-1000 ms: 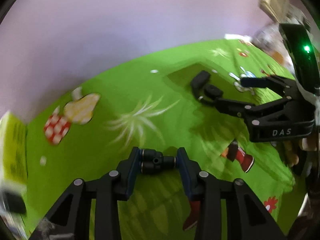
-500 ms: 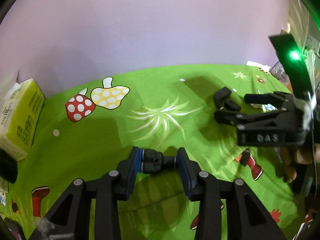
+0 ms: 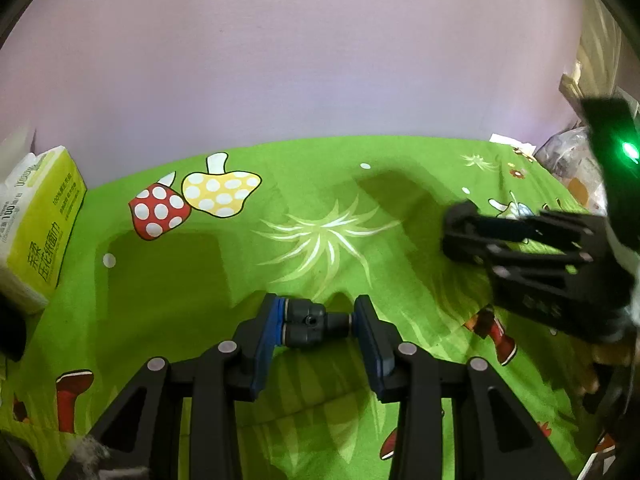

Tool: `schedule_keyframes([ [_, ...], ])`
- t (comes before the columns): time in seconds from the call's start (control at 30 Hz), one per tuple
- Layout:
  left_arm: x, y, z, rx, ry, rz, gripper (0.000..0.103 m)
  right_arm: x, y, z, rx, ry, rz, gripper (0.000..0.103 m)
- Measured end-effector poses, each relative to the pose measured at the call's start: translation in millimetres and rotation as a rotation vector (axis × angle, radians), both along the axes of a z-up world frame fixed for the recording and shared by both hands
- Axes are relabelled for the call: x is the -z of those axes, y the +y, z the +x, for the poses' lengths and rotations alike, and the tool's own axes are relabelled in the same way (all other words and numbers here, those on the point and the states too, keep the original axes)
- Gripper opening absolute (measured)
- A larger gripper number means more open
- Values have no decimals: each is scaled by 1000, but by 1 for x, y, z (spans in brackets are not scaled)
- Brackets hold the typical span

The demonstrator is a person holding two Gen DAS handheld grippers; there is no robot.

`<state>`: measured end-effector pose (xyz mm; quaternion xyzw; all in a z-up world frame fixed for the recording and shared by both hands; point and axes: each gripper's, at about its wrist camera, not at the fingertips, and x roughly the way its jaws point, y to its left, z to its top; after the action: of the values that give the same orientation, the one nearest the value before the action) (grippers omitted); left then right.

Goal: Organize objects
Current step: 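Grasp the black ear-hook earphone with the right tool, then lift both held black items off the tablecloth toward the storage box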

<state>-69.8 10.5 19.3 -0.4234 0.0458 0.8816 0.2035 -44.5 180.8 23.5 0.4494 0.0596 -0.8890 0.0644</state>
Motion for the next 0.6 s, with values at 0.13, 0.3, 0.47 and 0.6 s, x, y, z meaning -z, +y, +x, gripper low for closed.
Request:
schedule_keyframes([
  [0.13,-5,6,17,22,-2,-25,39,-9,8,34,1,13,-3,42],
  [0.3,-10,12,60,29,17,-38,39,-20,29,79,10,27,-21,42],
  [0.47,-9,17,93,29,42,-60,39,-13,19,99,-4,9,-13,42],
  [0.6,-4,22,98,45,31,-74,39,-7,21,117,-3,-2,-2,42],
])
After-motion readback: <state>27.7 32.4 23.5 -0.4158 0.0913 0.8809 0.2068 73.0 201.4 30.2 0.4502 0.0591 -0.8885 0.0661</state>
